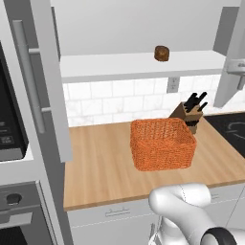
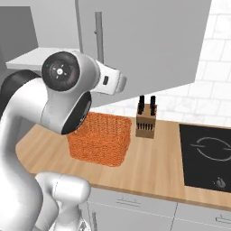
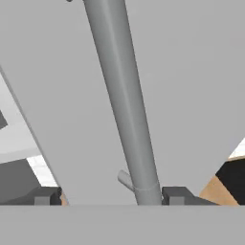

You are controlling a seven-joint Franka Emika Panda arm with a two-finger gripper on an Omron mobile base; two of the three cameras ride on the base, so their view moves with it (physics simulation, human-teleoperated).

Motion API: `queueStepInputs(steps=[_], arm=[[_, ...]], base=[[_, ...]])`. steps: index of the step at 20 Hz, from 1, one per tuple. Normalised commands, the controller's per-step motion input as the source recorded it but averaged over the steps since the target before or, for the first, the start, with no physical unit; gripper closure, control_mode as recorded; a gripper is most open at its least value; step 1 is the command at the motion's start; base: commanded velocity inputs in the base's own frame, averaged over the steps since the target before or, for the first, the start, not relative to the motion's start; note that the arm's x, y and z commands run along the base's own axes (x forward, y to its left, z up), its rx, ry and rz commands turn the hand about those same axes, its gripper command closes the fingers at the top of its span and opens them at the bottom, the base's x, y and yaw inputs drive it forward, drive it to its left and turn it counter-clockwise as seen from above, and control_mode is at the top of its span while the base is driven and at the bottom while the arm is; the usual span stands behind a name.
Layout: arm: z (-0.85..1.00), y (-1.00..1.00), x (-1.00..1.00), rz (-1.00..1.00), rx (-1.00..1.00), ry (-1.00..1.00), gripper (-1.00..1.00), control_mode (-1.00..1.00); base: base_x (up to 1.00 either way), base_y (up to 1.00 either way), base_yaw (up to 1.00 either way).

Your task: Open the cabinet, pick up the bread from the cabinet and place it in the basket. Then move the basket to the dining counter.

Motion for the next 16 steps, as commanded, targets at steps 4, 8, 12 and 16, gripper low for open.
queueStepInputs(steps=[4, 8, 12, 16], arm=[[-0.39, 0.0, 0.0, -0.08, 0.07, 0.01, -1.0, -1.0], [-0.36, -0.01, -0.04, -0.22, 0.1, 0.11, -1.0, -1.0], [-0.32, 0.32, -0.13, -0.27, 0.16, 0.04, -1.0, -1.0], [0.01, 0.86, -0.2, -0.42, 0.22, -0.03, -1.0, -1.0]], base=[[0.0, 0.0, 0.0], [0.0, 0.0, 0.0], [0.0, 0.0, 0.0], [0.0, 0.0, 0.0]])
